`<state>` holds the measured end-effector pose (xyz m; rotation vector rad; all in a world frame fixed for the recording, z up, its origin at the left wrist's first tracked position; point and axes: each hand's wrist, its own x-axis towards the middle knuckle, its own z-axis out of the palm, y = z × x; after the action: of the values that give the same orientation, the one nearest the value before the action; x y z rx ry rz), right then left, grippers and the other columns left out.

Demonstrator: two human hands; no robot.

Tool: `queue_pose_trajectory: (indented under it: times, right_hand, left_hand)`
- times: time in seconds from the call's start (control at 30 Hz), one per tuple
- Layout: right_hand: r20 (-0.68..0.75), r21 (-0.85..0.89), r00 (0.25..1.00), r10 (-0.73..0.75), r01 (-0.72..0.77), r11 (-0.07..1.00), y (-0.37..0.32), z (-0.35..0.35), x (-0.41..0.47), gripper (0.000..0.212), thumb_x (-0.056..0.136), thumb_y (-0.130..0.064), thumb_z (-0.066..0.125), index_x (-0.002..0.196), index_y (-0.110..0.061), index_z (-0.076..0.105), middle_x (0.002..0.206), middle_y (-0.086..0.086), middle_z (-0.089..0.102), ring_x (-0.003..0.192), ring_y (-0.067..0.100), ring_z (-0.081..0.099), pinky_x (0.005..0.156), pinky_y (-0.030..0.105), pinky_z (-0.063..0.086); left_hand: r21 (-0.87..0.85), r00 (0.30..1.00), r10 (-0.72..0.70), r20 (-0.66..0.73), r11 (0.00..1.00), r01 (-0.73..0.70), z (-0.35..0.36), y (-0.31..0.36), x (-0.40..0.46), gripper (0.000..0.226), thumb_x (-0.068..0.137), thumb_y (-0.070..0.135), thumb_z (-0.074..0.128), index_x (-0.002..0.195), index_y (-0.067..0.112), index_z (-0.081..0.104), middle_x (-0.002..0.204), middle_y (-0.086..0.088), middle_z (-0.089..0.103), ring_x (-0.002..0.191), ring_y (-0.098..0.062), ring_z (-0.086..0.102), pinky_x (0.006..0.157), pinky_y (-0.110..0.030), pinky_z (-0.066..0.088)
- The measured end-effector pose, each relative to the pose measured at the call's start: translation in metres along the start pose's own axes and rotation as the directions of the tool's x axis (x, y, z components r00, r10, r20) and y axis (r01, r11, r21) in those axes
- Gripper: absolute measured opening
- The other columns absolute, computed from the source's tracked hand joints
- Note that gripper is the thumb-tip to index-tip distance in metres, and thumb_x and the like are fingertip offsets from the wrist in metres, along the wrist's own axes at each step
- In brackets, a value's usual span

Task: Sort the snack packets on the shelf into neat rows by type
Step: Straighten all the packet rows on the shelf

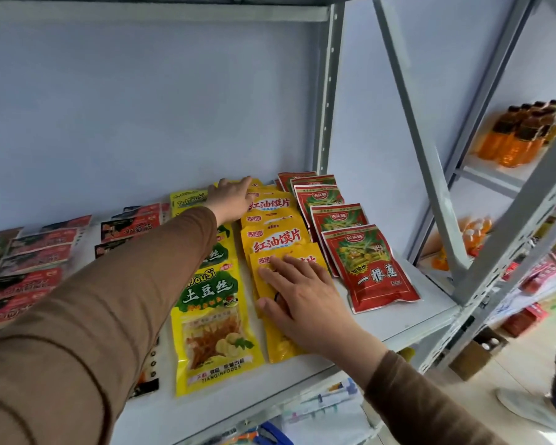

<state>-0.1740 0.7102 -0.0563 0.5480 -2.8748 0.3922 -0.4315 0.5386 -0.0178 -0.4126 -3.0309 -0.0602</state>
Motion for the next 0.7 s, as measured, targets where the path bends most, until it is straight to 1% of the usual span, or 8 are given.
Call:
queue_pose_trajectory:
  times: [0.07, 0.17, 0.3, 0.5, 0.53, 0.6, 0.67, 0.7]
  right_hand:
    - [0.006, 0.013, 1.0, -0.005, 0.005, 1.0, 0.0, 0.001, 0.0, 0.061, 0.098, -0.063, 0.022, 0.152, -0.039, 0.031, 0.162, -0.011, 0.028, 0.152, 0.015, 0.015, 0.122, 0.046, 0.012]
    - [0.006, 0.031, 1.0, -0.01, 0.01, 0.999, 0.001, 0.0, 0.001, 0.057, 0.1, -0.059, 0.023, 0.152, -0.038, 0.033, 0.162, -0.011, 0.029, 0.152, 0.015, 0.016, 0.122, 0.045, 0.012]
    - [0.004, 0.013, 1.0, -0.027, 0.027, 1.0, 0.005, 0.0, 0.001, 0.054, 0.102, -0.056, 0.023, 0.152, -0.038, 0.033, 0.162, -0.012, 0.03, 0.151, 0.014, 0.017, 0.122, 0.043, 0.013]
    - [0.008, 0.016, 0.999, -0.038, 0.038, 0.999, 0.005, 0.001, 0.0, 0.053, 0.103, -0.054, 0.023, 0.152, -0.038, 0.033, 0.162, -0.013, 0.029, 0.151, 0.014, 0.017, 0.122, 0.042, 0.013]
    - [0.009, 0.018, 0.999, -0.036, 0.036, 0.999, 0.006, 0.002, 0.0, 0.053, 0.103, -0.054, 0.023, 0.152, -0.038, 0.032, 0.162, -0.013, 0.029, 0.151, 0.013, 0.016, 0.122, 0.042, 0.012]
    - [0.011, 0.024, 0.999, -0.036, 0.036, 0.999, 0.006, 0.002, 0.0, 0.053, 0.103, -0.055, 0.023, 0.153, -0.038, 0.031, 0.162, -0.013, 0.028, 0.151, 0.013, 0.015, 0.122, 0.041, 0.01]
    - [0.013, 0.025, 0.999, -0.038, 0.037, 0.999, 0.007, 0.002, 0.0, 0.052, 0.104, -0.054, 0.023, 0.153, -0.038, 0.03, 0.162, -0.014, 0.027, 0.152, 0.013, 0.015, 0.122, 0.041, 0.009]
    - [0.014, 0.024, 0.999, -0.037, 0.037, 0.999, 0.007, 0.002, 0.0, 0.052, 0.104, -0.054, 0.023, 0.153, -0.038, 0.03, 0.162, -0.014, 0.027, 0.152, 0.013, 0.014, 0.122, 0.041, 0.009]
  left_hand:
    - [-0.008, 1.0, -0.014, -0.014, 1.0, 0.014, -0.001, 0.003, 0.006, 0.051, 0.106, 0.045, 0.032, 0.152, 0.021, 0.034, 0.151, -0.014, 0.049, 0.14, -0.037, 0.036, 0.108, -0.054, 0.031]
    - [0.023, 0.997, -0.033, -0.068, 0.999, 0.034, -0.001, 0.004, 0.012, 0.036, 0.105, 0.036, 0.038, 0.131, 0.017, 0.054, 0.137, -0.012, 0.059, 0.129, -0.035, 0.043, 0.1, -0.05, 0.035]
    - [0.05, 0.995, -0.053, -0.088, 0.997, 0.058, 0.001, -0.003, 0.008, 0.031, 0.103, 0.032, 0.043, 0.128, 0.018, 0.057, 0.135, -0.011, 0.058, 0.127, -0.035, 0.043, 0.1, -0.048, 0.035]
    - [-0.079, 0.987, 0.022, -0.16, 0.996, -0.035, -0.003, -0.007, 0.012, 0.024, 0.103, 0.037, 0.045, 0.118, 0.027, 0.06, 0.125, -0.003, 0.067, 0.123, -0.029, 0.049, 0.092, -0.042, 0.034]
    - [-0.081, 0.989, 0.033, -0.142, 0.996, -0.045, -0.005, -0.005, 0.015, 0.028, 0.104, 0.039, 0.043, 0.123, 0.028, 0.06, 0.128, -0.005, 0.066, 0.124, -0.029, 0.05, 0.093, -0.042, 0.036]
    - [-0.059, 0.996, 0.073, -0.047, 0.995, -0.076, -0.006, 0.0, 0.022, 0.038, 0.105, 0.043, 0.038, 0.137, 0.029, 0.054, 0.14, -0.006, 0.06, 0.131, -0.031, 0.049, 0.105, -0.046, 0.034]
    - [-0.031, 0.99, 0.122, 0.074, 0.992, -0.12, -0.004, 0.006, 0.026, 0.044, 0.106, 0.046, 0.033, 0.145, 0.032, 0.048, 0.15, -0.003, 0.053, 0.14, -0.031, 0.043, 0.118, -0.055, 0.019]
    - [-0.012, 0.984, 0.134, 0.117, 0.991, -0.133, -0.002, 0.007, 0.027, 0.046, 0.106, 0.049, 0.031, 0.146, 0.034, 0.047, 0.153, -0.001, 0.05, 0.143, -0.03, 0.04, 0.121, -0.058, 0.011]
